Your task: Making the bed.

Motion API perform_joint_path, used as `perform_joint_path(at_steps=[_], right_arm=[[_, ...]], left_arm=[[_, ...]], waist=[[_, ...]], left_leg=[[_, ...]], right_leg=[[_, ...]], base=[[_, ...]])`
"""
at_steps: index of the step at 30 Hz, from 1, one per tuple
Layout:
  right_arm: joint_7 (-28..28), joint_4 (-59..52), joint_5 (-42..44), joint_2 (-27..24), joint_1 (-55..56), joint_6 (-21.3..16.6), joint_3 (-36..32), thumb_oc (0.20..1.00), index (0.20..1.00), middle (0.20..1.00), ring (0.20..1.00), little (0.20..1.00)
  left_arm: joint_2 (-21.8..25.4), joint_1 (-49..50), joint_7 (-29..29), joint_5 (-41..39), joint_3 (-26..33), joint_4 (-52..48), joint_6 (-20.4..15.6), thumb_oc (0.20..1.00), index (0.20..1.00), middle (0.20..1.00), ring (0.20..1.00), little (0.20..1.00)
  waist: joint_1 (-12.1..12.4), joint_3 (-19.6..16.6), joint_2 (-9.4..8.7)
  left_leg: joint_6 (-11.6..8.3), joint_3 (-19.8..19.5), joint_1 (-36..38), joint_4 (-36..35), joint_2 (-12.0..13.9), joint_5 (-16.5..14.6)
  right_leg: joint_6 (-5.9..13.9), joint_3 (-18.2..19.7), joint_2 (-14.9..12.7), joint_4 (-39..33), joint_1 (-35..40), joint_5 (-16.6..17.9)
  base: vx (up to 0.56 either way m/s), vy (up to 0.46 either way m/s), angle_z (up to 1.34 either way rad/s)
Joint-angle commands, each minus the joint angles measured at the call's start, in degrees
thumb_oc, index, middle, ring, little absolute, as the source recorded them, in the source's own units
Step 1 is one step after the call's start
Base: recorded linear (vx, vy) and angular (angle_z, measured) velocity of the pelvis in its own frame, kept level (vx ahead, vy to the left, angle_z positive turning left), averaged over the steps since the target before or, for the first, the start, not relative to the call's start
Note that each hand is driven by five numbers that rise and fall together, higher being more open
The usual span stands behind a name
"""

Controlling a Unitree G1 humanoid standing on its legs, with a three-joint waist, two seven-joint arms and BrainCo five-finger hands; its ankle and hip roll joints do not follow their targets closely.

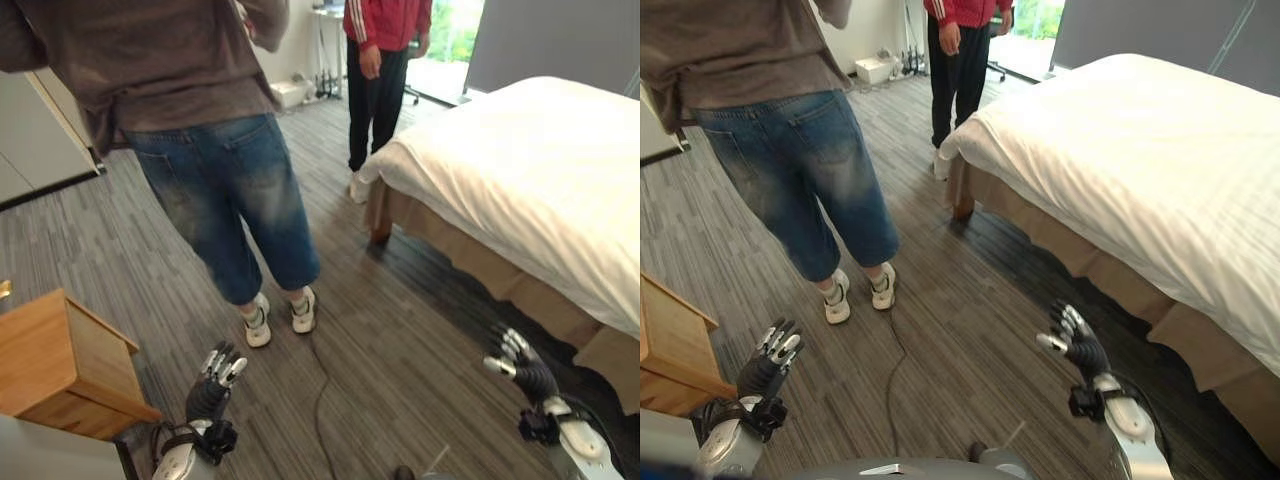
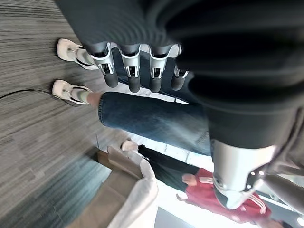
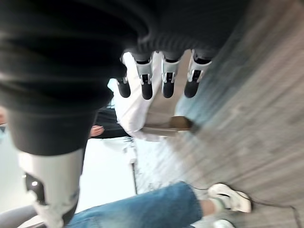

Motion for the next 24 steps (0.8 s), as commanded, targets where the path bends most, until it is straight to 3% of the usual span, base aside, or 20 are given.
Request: perform_joint_path(at_steps=[1,24], right_arm=[[0.20,1.68,0.22,-1.80,-2.21,-2.17,0.19,1.000,1.000,1.000,1.000,1.000],[-0.66,1.16,0.62,-0.79,-0.87,-2.60,-0.74,1.000,1.000,1.000,1.000,1.000]], left_arm=[[0.20,-1.62,-1.67,0.85,1.54,-1.61,-2.50,1.000,1.000,1.000,1.000,1.000],[-1.55,-1.13,-1.57,0.92,-0.26,-1.07,-2.20,1.000,1.000,1.000,1.000,1.000]], waist=[[-1.82,-2.13,-2.81],[-2.41,-3.20,-2.99]], left_leg=[[-2.50,-1.64,2.78,-2.39,2.56,-5.02],[-2.59,1.61,4.60,-2.39,3.41,-5.19]], right_leg=[[1.71,2.08,1.04,-10.00,5.79,5.34],[1.80,5.36,1.82,-11.91,7.71,6.44]], base=[[-0.02,-0.027,-0.13],[-0.02,-0.013,-0.11]])
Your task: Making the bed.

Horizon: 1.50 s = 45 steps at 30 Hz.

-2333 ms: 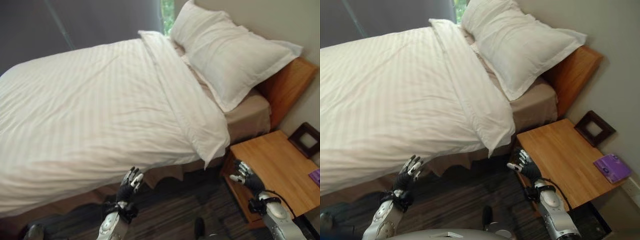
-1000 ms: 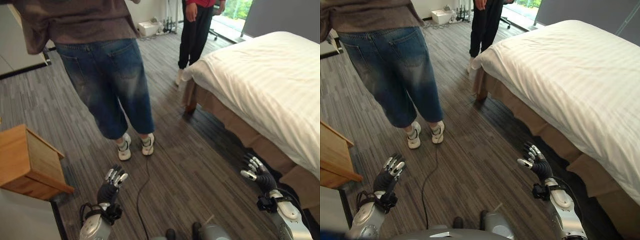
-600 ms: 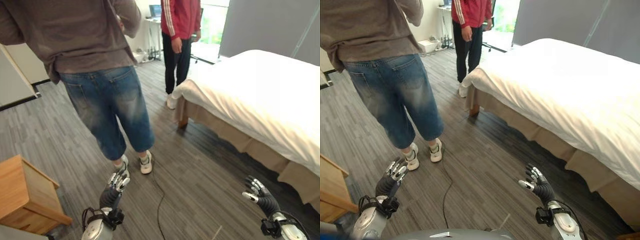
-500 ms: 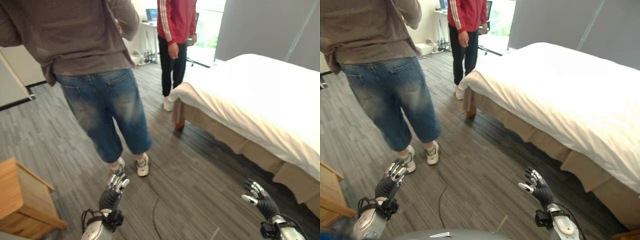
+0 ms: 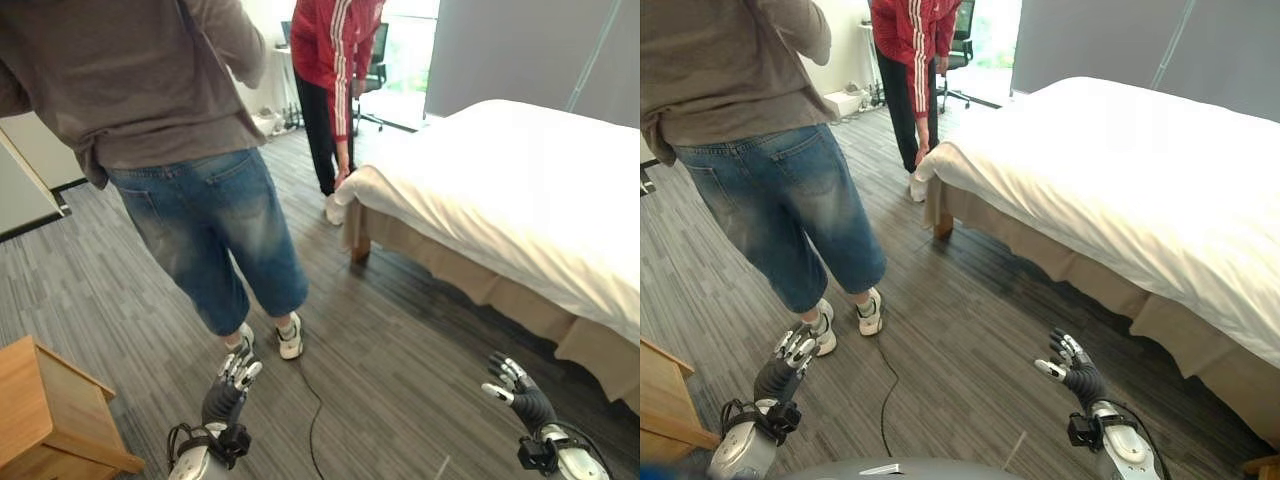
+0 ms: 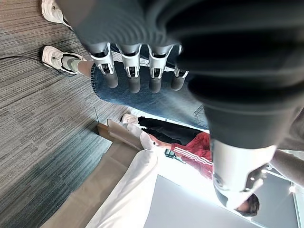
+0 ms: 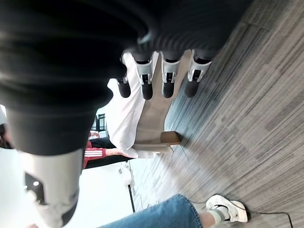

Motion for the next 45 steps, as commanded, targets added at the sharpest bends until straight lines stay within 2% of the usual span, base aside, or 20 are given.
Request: perform_joint_path(at_steps=[1,35,36,45], right_arm=[[-0.21,-0.12,0.34,-1.89,-3.42,-3.28,-1.64,1.000,1.000,1.000,1.000,1.000],[0.37,-0.60,-0.06,-2.14,-2.22,-3.65,-1.44,1.000,1.000,1.000,1.000,1.000],[-17.89,-20.65,0.95,-0.20,-17.05,-2.95,-12.99,1.000,1.000,1.000,1.000,1.000],[-18.27,-19.82,2.07,0.30,-17.64,-3.26,-12.92,1.000,1.000,1.000,1.000,1.000]], left_arm=[[0.24,-3.16,-1.16,1.12,1.06,-1.14,-2.33,1.000,1.000,1.000,1.000,1.000],[-0.30,-2.82,-1.13,0.59,-0.28,-1.00,-2.09,1.000,1.000,1.000,1.000,1.000],[1.63,-22.54,11.78,13.99,-0.17,-9.87,0.25,1.000,1.000,1.000,1.000,1.000],[1.49,-22.31,13.28,14.04,1.38,-9.49,-0.32,1.000,1.000,1.000,1.000,1.000]], waist=[[-1.37,-1.13,-1.19],[-1.98,-0.92,-1.09],[0.26,1.87,-0.88],[0.43,1.84,-0.92]], left_leg=[[-1.73,0.15,-0.10,0.29,2.08,-4.14],[-1.72,0.42,1.76,0.29,2.58,-5.02],[-4.23,12.75,0.05,0.29,3.45,-1.61],[-4.26,12.62,0.15,0.29,3.49,-1.62]], right_leg=[[-0.59,0.21,2.31,0.40,0.07,-2.37],[-0.73,1.20,2.52,0.40,1.93,-3.21],[-0.04,-11.48,1.38,0.40,2.34,-6.23],[-0.09,-11.36,1.41,0.40,2.50,-6.19]], base=[[0.00,0.000,0.00],[0.00,0.000,0.00],[0.00,0.000,0.00],[0.00,-0.002,-0.06]])
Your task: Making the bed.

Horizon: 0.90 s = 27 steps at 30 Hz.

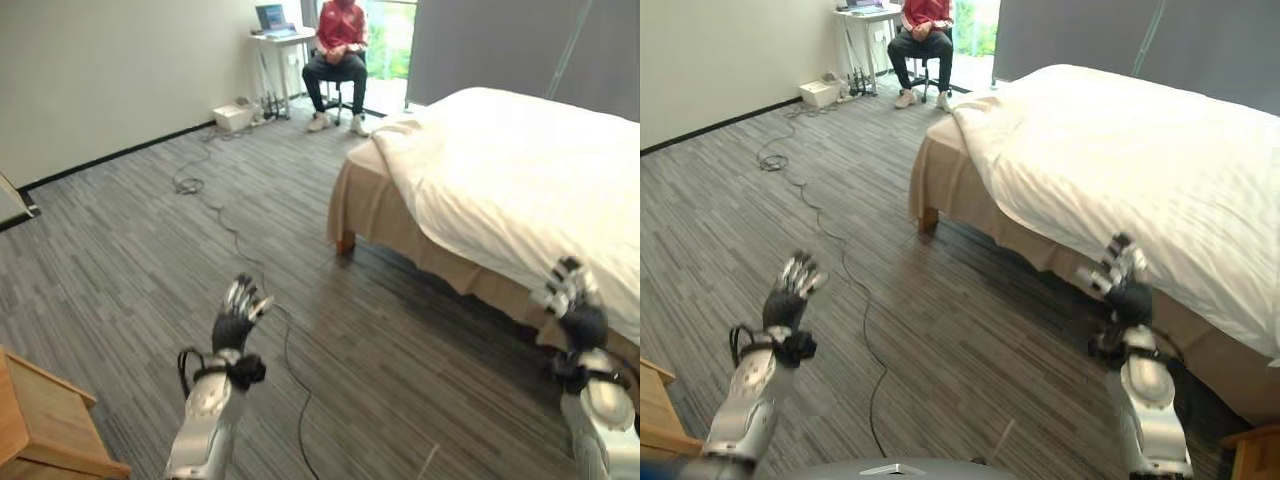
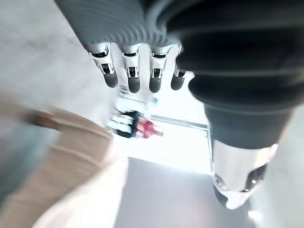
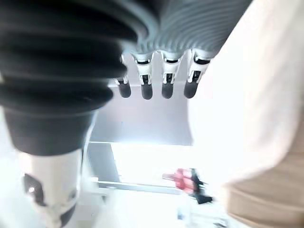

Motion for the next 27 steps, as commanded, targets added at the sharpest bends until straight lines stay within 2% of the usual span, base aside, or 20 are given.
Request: perform_joint_path(at_steps=[1,18,19,20,21,22,23,24,25,27], right_arm=[[-0.65,0.29,1.80,-0.93,-3.74,-2.18,-0.90,1.000,1.000,1.000,1.000,1.000],[-1.12,-0.06,2.39,-0.65,-4.46,-2.47,-1.33,1.000,1.000,1.000,1.000,1.000],[-1.30,-0.19,2.18,-0.95,-4.81,-2.45,-1.26,1.000,1.000,1.000,1.000,1.000],[-1.59,-0.40,2.12,-1.33,-5.61,-2.70,-1.30,1.000,1.000,1.000,1.000,1.000],[-1.95,-0.72,2.32,-1.98,-6.10,-3.10,-1.73,1.000,1.000,1.000,1.000,1.000],[-2.23,-0.58,2.27,-2.82,-6.79,-3.29,-2.32,1.000,1.000,1.000,1.000,1.000],[-2.42,-0.62,2.04,-3.38,-6.97,-3.35,-2.49,1.000,1.000,1.000,1.000,1.000],[-2.88,-0.77,2.05,-3.77,-6.93,-3.60,-2.93,1.000,1.000,1.000,1.000,1.000],[-3.36,-0.89,2.29,-3.98,-6.82,-3.82,-3.53,1.000,1.000,1.000,1.000,1.000],[-3.68,-1.15,2.58,-4.08,-6.24,-4.02,-4.52,1.000,1.000,1.000,1.000,1.000]], left_arm=[[1.27,-3.48,1.39,2.71,1.42,0.37,-2.71,1.000,1.000,1.000,1.000,1.000],[1.56,-3.39,1.87,2.77,2.59,0.05,-3.04,1.000,1.000,1.000,1.000,1.000],[1.84,-3.89,2.17,2.71,2.56,-0.14,-3.24,1.000,1.000,1.000,1.000,1.000],[2.16,-5.04,2.41,2.13,2.36,-0.29,-3.52,1.000,1.000,1.000,1.000,1.000],[2.36,-5.99,2.36,1.34,1.87,-0.73,-3.88,1.000,1.000,1.000,1.000,1.000],[2.58,-6.95,2.15,0.78,1.35,-0.98,-3.99,1.000,1.000,1.000,1.000,1.000],[2.65,-7.52,2.22,0.30,0.95,-1.16,-4.27,1.000,1.000,1.000,1.000,1.000],[2.67,-8.29,2.95,-0.21,0.53,-1.21,-4.53,1.000,1.000,1.000,1.000,1.000],[2.50,-8.73,3.43,-1.07,0.52,-1.18,-4.68,1.000,1.000,1.000,1.000,1.000],[2.58,-8.30,3.03,-1.92,1.05,-1.41,-4.47,1.000,1.000,1.000,1.000,1.000]], waist=[[0.43,0.32,0.61],[0.19,1.10,0.59],[0.18,1.53,0.16],[0.10,2.75,-0.54],[-0.09,4.50,-1.44],[-0.23,6.39,-1.41],[0.07,7.76,-1.36],[0.18,8.91,-1.16],[-0.15,9.29,-1.38],[-0.78,8.72,-2.27]], left_leg=[[-1.52,9.04,0.97,0.54,2.29,-1.53],[-1.44,8.96,1.12,1.14,2.41,-1.91],[-1.48,8.72,0.23,3.46,2.69,-2.56],[-1.61,8.61,-2.65,8.98,3.61,-4.06],[-2.15,9.02,-5.82,15.32,4.79,-3.88],[-3.52,7.37,-12.41,27.73,8.02,-4.49],[-4.42,5.54,-15.23,32.30,9.05,-2.43],[-5.16,3.13,-17.79,34.16,9.19,0.31],[-5.15,2.79,-19.51,32.17,9.96,0.87],[-4.62,1.31,-20.93,25.29,8.82,2.11]], right_leg=[[0.22,-3.81,2.27,0.69,2.73,-7.17],[0.08,-3.19,2.28,0.69,3.10,-7.13],[-0.23,-2.80,2.24,0.69,3.34,-6.89],[-0.88,-2.67,2.08,1.98,2.82,-7.08],[-1.89,-2.54,1.74,3.86,2.23,-7.72],[-3.70,-3.11,2.81,7.08,0.60,-9.36],[-4.49,-3.26,3.39,8.16,0.44,-10.04],[-5.06,-4.18,3.56,9.05,0.28,-10.53],[-5.26,-4.99,3.26,9.07,0.24,-10.69],[-5.14,-6.38,2.38,8.61,-0.13,-10.12]], base=[[0.00,-0.005,0.11],[0.00,-0.002,0.01],[-0.06,-0.055,0.03],[-0.15,-0.099,0.01],[-0.25,-0.168,0.17],[-0.24,-0.169,0.34],[-0.20,-0.142,0.50],[-0.12,-0.082,0.20],[-0.06,-0.066,0.12],[0.06,-0.037,0.24]])
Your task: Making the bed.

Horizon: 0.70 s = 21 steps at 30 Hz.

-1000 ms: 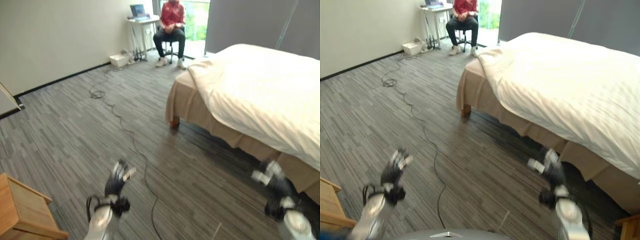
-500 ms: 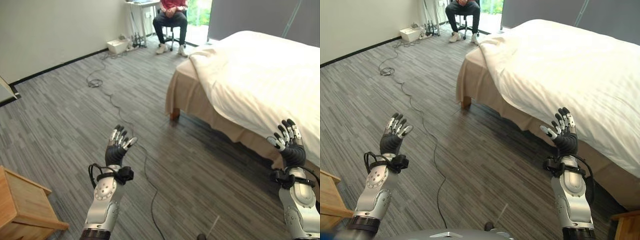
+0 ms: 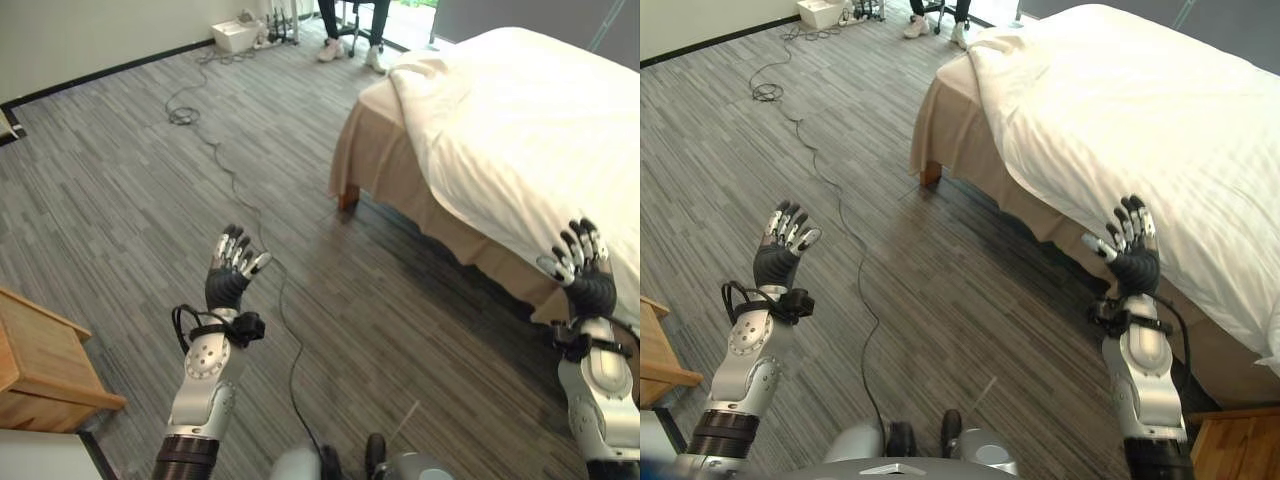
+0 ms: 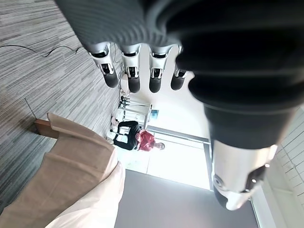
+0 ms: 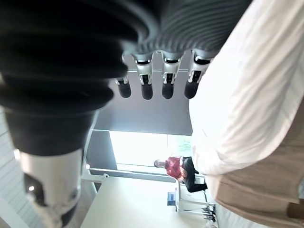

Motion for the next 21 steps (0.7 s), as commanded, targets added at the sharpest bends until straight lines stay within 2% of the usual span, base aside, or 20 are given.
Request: perform_joint_path(at_steps=[1,2,3,4,5,6,9,11,15,17,21], right_arm=[[-1.13,-1.85,1.28,-3.60,0.20,-3.98,-3.80,1.000,1.000,1.000,1.000,1.000],[-1.36,-1.83,1.67,-4.93,0.12,-4.86,-4.53,1.000,1.000,1.000,1.000,1.000],[-1.56,-1.71,2.01,-5.70,0.05,-5.24,-5.56,1.000,1.000,1.000,1.000,1.000],[-1.53,-1.66,2.06,-5.80,0.04,-5.28,-5.52,1.000,1.000,1.000,1.000,1.000],[-1.92,-1.88,2.52,-6.15,-0.13,-5.68,-6.63,1.000,1.000,1.000,1.000,1.000],[-2.29,-3.30,2.56,-4.99,-0.07,-6.07,-7.46,1.000,1.000,1.000,1.000,1.000],[-3.00,-3.21,2.30,-4.14,0.09,-6.23,-7.48,1.000,1.000,1.000,1.000,1.000],[-0.87,-4.22,1.46,-3.76,0.35,-5.04,-6.66,1.000,1.000,1.000,1.000,1.000],[-0.48,-3.64,-0.44,-4.88,-0.01,-4.20,-6.18,1.000,1.000,1.000,1.000,1.000],[-0.59,-3.13,0.52,-3.90,-0.18,-4.24,-5.88,1.000,1.000,1.000,1.000,1.000],[0.03,-3.01,0.83,-3.53,-0.96,-4.01,-5.17,1.000,1.000,1.000,1.000,1.000]], left_arm=[[0.65,-1.38,0.41,-1.95,1.25,-1.98,-4.12,1.000,1.000,1.000,1.000,1.000],[0.72,0.78,0.26,-2.94,2.20,-1.85,-4.64,1.000,1.000,1.000,1.000,1.000],[0.57,2.07,0.39,-3.27,3.22,-1.90,-4.75,1.000,1.000,1.000,1.000,1.000],[0.49,2.18,0.38,-3.28,3.27,-2.00,-4.72,1.000,1.000,1.000,1.000,1.000],[0.08,3.23,0.46,-4.44,4.16,-1.80,-4.81,1.000,1.000,1.000,1.000,1.000],[-1.23,5.85,0.03,-7.12,5.60,-1.32,-5.01,1.000,1.000,1.000,1.000,1.000],[-1.39,7.07,0.50,-8.40,7.03,-1.01,-5.06,1.000,1.000,1.000,1.000,1.000],[-0.37,8.11,0.14,-7.57,9.89,-2.60,-5.50,1.000,1.000,1.000,1.000,1.000],[1.31,6.19,0.53,-5.90,10.30,-1.97,-5.96,1.000,1.000,1.000,1.000,1.000],[1.87,4.92,0.76,-4.68,10.13,-2.55,-6.19,1.000,1.000,1.000,1.000,1.000],[1.97,4.90,0.18,-4.71,10.49,-2.65,-6.29,1.000,1.000,1.000,1.000,1.000]], waist=[[-0.63,-2.87,1.18],[-0.22,-2.31,1.65],[-0.58,-2.08,1.81],[-0.72,-2.14,1.87],[-1.24,-2.18,1.97],[-0.86,-2.94,2.63],[-0.51,-3.96,3.08],[0.02,-4.57,2.80],[0.67,-4.48,2.48],[0.62,-4.35,2.56],[0.87,-4.79,2.33]], left_leg=[[0.71,-1.14,2.98,-18.28,0.72,7.69],[-0.89,-3.81,3.88,-27.59,0.03,12.87],[-1.59,-4.42,3.71,-30.56,0.04,15.01],[-1.65,-4.51,3.99,-31.35,-0.03,15.54],[-1.60,-2.88,4.76,-31.48,0.57,15.10],[-0.67,-0.50,7.17,-31.70,1.09,12.77],[-0.87,0.82,7.69,-29.92,1.22,11.48],[-0.60,3.52,8.41,-27.86,1.41,10.06],[-0.04,4.81,8.66,-27.45,1.00,8.69],[-0.14,6.21,8.42,-27.31,0.36,8.31],[0.11,6.99,7.24,-27.20,0.05,7.42]], right_leg=[[1.82,-2.30,1.50,-1.37,3.54,-3.96],[1.54,-1.71,2.12,-1.39,3.38,-3.97],[1.48,-1.79,2.20,-1.21,3.34,-4.08],[1.45,-1.89,2.19,-1.18,3.28,-4.07],[1.51,-2.05,2.04,-1.00,3.59,-4.62],[2.13,-0.67,1.96,-1.02,5.20,-6.05],[2.17,0.11,1.15,-2.46,7.28,-6.01],[2.63,1.30,-0.09,-4.79,9.40,-5.76],[3.35,2.18,-1.13,-6.15,10.12,-5.45],[4.32,1.40,-2.05,-7.41,10.38,-4.45],[5.01,1.07,-2.55,-9.12,9.76,-3.73]], base=[[0.14,0.015,0.35],[0.15,0.034,0.22],[0.08,0.023,0.09],[0.11,0.018,-0.05],[0.28,0.077,-0.04],[0.28,0.080,-0.10],[0.33,0.134,-0.37],[0.29,0.108,-0.46],[0.21,0.090,-0.37],[0.21,0.115,-0.10],[0.14,0.089,-0.08]])
